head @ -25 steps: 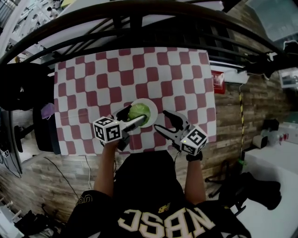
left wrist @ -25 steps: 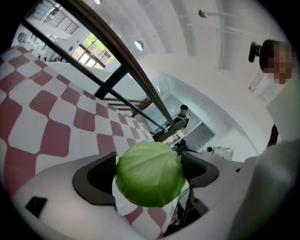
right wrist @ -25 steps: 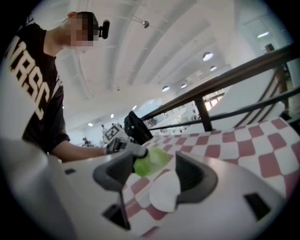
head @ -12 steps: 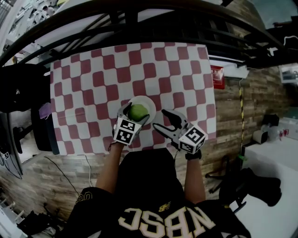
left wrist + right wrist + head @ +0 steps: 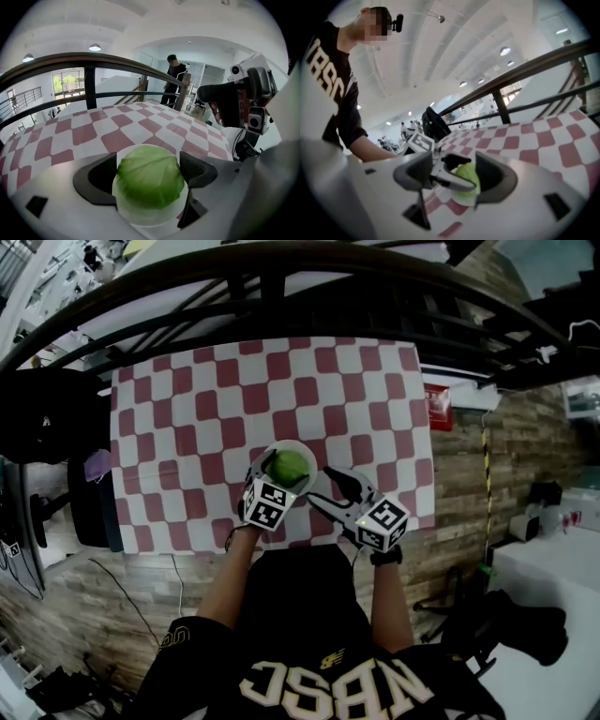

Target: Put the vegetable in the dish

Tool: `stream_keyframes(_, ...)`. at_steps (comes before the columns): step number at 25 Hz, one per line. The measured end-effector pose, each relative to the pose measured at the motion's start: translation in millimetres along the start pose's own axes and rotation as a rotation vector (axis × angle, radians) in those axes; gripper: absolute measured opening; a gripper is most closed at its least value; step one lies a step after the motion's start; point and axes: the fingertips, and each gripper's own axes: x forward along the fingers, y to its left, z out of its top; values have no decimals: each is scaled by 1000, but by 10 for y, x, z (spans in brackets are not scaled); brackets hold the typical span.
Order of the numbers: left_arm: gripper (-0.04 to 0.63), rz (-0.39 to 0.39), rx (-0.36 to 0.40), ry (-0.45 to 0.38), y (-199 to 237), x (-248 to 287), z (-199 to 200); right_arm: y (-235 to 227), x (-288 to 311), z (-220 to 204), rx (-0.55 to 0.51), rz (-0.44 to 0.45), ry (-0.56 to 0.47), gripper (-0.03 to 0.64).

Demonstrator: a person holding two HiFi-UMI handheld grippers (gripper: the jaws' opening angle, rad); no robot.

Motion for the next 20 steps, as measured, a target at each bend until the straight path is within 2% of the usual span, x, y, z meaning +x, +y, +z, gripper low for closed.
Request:
stream_keyframes(3,422,14,4,-35,9,-47,106,-36,-16,81,-4,-52,-23,279)
stream_keyframes(9,422,65,-104,-134,121,-519,403,20,-59,414,17,-94,-137,279)
stream_keyframes(12,422,97,-129,-221,175,-840,635,80,-73,579,-9,-138,-145,278)
stream_keyframes(15,414,103,-117,-327,211,-1161,977,101,-52,734,-58,-216,-129,278)
stream_keyframes(18,329,136,-60,-424,195,-1484,1292,249,-73,917,-139,-267,-142,267)
stream_keyframes(20,288,156,-49,-494,179,-1718,1466,380,-95,1057,-195,-310,-168,234)
